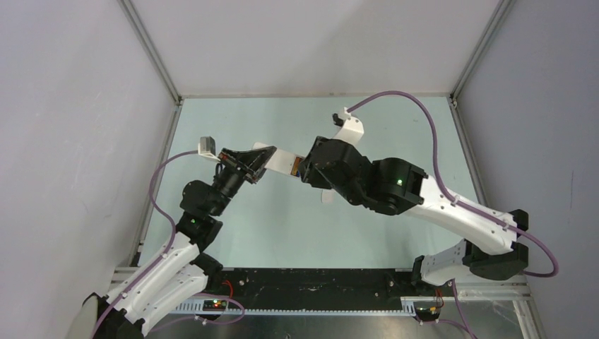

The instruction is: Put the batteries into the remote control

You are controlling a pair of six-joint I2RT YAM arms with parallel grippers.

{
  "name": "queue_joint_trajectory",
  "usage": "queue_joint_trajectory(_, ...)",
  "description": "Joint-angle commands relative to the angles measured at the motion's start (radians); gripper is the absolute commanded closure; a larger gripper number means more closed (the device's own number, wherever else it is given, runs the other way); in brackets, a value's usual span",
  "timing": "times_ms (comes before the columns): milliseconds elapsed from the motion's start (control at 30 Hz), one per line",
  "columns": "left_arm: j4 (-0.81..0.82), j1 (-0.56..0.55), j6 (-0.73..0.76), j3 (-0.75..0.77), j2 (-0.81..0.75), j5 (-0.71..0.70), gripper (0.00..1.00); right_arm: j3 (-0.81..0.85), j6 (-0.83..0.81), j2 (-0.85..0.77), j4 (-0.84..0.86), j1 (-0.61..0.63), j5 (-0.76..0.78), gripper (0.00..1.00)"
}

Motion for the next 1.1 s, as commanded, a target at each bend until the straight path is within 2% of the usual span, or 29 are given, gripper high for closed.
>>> queue_joint_trajectory(0,0.085,-0.004,-0.006,-0.009,-0.022,-0.012,1.0,-0.055,-0.022,-0.098,0.051,-0.037,-0.058,0.67)
queue_joint_trajectory(100,0.085,-0.004,0.059,-0.007,-0.031,0.032,1.0,-0.134,-0.041,-0.151,0.095,-0.052,-0.125,0.72)
queue_joint_trajectory(200,0.085,-0.004,0.113,-0.006,-0.032,0.091,1.0,-0.224,-0.057,-0.2,0.159,-0.065,-0.188,0.68)
queue_joint_trajectory(300,0.085,-0.003,0.123,-0.022,-0.035,0.138,1.0,-0.3,-0.067,-0.257,0.233,-0.074,-0.269,0.47)
queue_joint_trajectory(367,0.085,-0.004,0.118,-0.032,-0.042,0.153,1.0,-0.356,-0.073,-0.287,0.291,-0.075,-0.308,0.39)
queue_joint_trajectory(433,0.085,-0.004,0.111,-0.04,-0.047,0.168,1.0,-0.389,-0.077,-0.299,0.329,-0.079,-0.347,0.35)
queue_joint_trajectory(600,0.085,-0.004,0.138,-0.036,-0.04,0.246,1.0,-0.41,-0.097,-0.274,0.364,-0.103,-0.441,0.34)
queue_joint_trajectory(833,0.085,0.014,0.244,0.0,0.022,0.38,1.0,-0.518,-0.058,-0.278,0.409,-0.144,-0.478,0.32)
queue_joint_trajectory(1067,0.085,0.041,0.371,0.075,0.132,0.572,1.0,-0.621,-0.063,-0.282,0.514,-0.184,-0.582,0.32)
